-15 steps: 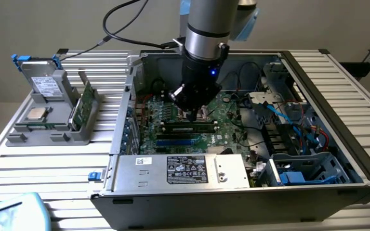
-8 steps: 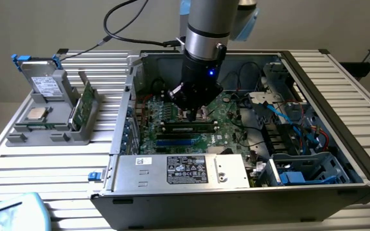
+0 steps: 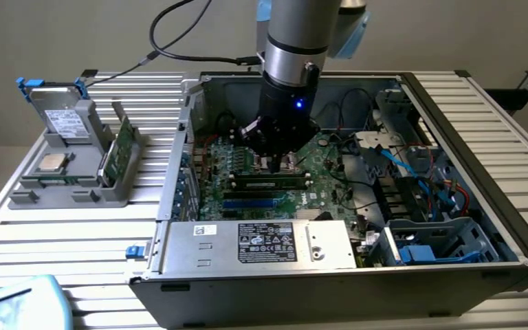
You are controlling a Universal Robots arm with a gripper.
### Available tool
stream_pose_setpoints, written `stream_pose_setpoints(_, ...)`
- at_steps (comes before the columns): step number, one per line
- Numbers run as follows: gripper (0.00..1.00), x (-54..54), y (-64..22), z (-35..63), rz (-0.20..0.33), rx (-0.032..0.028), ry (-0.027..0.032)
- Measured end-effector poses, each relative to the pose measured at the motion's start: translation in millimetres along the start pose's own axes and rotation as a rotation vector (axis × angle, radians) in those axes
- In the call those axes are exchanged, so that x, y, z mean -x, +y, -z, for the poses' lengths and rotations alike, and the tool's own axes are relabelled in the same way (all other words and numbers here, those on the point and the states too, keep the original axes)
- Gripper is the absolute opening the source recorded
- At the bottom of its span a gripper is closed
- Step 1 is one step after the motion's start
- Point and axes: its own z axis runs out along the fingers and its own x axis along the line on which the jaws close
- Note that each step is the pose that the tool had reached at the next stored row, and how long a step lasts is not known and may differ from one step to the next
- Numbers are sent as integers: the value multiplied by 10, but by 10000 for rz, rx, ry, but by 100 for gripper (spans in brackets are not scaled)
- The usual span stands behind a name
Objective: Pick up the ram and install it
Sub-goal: 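Press down the ram until it locks into place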
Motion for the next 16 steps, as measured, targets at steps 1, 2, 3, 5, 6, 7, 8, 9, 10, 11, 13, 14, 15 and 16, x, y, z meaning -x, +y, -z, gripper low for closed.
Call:
stream_pose_setpoints(1,11,0,0,0,-93,-17,-36)
stream_pose_setpoints(2,11,0,0,1,-181,-35,-72)
stream_pose_setpoints(3,11,0,0,1,-267,-56,-110)
stream_pose_setpoints(5,11,-1,-1,2,-446,-100,-191)
stream_pose_setpoints(6,11,-1,-1,2,-530,-120,-230)
stream_pose_setpoints(7,11,-1,0,1,-627,-130,-269)
stream_pose_setpoints(8,11,0,0,1,-736,-130,-298)
stream_pose_setpoints(9,11,0,0,1,-849,-129,-322)
stream_pose_setpoints(10,11,0,-1,1,-976,-125,-338)
stream_pose_setpoints(11,11,0,0,0,-1113,-117,-343)
stream_pose_setpoints(13,11,0,0,-1,-1431,-98,-344)
stream_pose_setpoints(14,11,-1,0,-3,-1590,-87,-344)
stream_pose_setpoints(15,11,-1,0,-4,-1761,-75,-343)
stream_pose_setpoints(16,11,0,0,-5,-1930,-65,-341)
